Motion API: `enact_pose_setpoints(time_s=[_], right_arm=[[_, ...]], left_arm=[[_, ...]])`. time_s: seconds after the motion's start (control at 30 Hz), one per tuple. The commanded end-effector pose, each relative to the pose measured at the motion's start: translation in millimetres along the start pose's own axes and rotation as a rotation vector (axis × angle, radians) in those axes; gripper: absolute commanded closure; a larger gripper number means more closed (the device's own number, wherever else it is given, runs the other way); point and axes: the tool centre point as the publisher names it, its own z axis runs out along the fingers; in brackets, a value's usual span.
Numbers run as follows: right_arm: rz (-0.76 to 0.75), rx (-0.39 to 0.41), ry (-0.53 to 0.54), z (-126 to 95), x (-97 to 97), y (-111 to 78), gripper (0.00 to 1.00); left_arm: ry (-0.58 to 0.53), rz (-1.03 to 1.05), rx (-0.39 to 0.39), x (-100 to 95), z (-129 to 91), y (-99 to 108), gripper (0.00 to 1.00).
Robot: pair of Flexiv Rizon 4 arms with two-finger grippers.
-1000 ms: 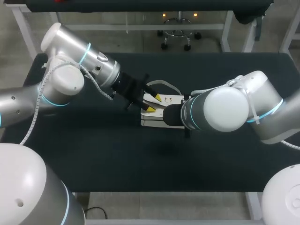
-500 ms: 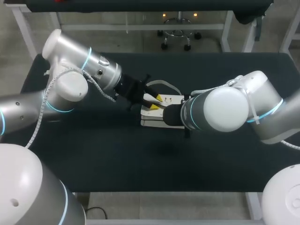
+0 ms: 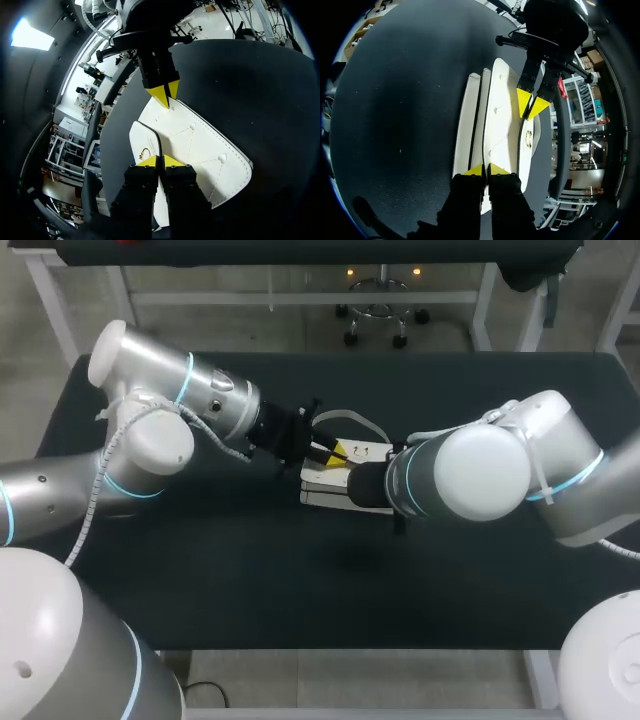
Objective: Pick up the bag, open it, inspect its contents, close it, and place it on the opposite side
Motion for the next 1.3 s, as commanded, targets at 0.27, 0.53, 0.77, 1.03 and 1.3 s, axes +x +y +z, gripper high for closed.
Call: enact_pose_setpoints(time_s=[0.27, 0.53, 0.77, 1.03, 1.3], right_arm=[[0.000, -0.015, -0.188, 1.2, 5.9, -3.4, 1.00], [0.000, -0.015, -0.188, 1.2, 5.9, -3.4, 1.00], [0.000, -0.015, -0.188, 1.2, 5.9, -3.4, 1.00], [0.000, -0.015, -0.188, 1.2, 5.9, -3.4, 1.00], [0.000, -0.015, -0.188, 1.2, 5.9, -3.4, 1.00]], left_arm=[[-0.013, -0.182, 0.028, -16.1, -6.5, 7.3, 1.00], [0.029, -0.374, 0.082, -40.9, -15.6, 22.9, 1.00], [0.048, -0.457, 0.093, -49.2, -16.6, 31.8, 1.00], [0.054, -0.466, 0.103, -49.4, -14.1, 33.4, 1.00], [0.027, -0.394, 0.050, -37.4, -14.6, 23.5, 0.00]])
